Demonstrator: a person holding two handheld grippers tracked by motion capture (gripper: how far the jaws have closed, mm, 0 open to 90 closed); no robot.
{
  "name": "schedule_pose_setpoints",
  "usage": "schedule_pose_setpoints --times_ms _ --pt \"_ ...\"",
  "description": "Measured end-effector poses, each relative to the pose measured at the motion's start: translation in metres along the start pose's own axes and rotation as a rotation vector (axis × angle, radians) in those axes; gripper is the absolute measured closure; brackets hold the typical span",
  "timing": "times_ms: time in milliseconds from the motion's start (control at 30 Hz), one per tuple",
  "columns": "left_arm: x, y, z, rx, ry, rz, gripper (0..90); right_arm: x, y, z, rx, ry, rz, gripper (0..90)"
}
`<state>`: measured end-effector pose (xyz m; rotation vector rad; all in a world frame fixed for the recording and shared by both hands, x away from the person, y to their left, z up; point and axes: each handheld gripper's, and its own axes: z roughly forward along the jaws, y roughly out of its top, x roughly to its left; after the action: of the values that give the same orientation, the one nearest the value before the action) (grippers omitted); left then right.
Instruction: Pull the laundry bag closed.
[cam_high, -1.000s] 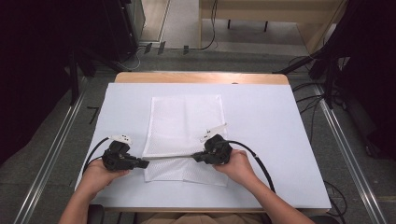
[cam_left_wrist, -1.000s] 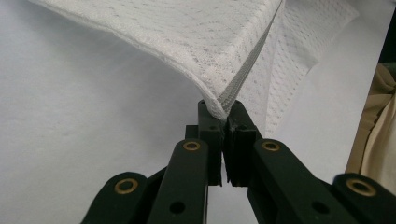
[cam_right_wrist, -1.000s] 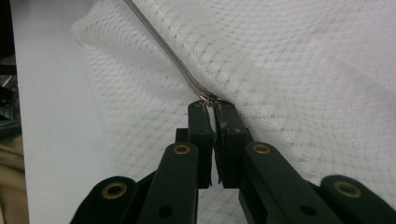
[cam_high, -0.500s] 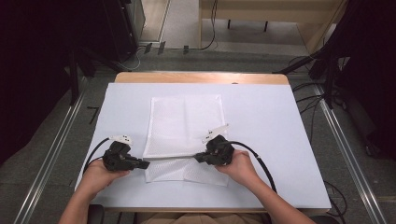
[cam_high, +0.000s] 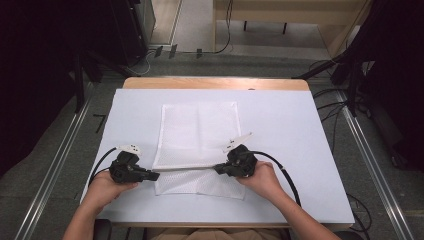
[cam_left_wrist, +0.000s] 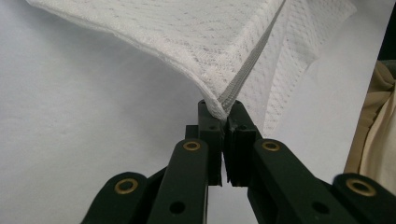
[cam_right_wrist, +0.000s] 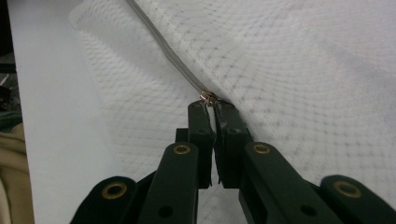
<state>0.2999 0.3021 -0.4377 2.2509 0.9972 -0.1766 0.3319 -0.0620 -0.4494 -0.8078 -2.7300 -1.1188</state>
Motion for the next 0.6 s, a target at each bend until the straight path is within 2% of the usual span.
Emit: schedule_pose_setpoints --times_ms 167,600 --pt "0.0 0.0 0.0 0.001 -0.002 0.002 87.9 -0.005 -0.005 -0.007 -0.015 -0.002 0.015 88.0" --pt "0.0 0.0 -0.001 -0.001 0.002 0.0 87.9 -0.01 -0.016 -0.019 -0.008 -0.011 0.038 88.0"
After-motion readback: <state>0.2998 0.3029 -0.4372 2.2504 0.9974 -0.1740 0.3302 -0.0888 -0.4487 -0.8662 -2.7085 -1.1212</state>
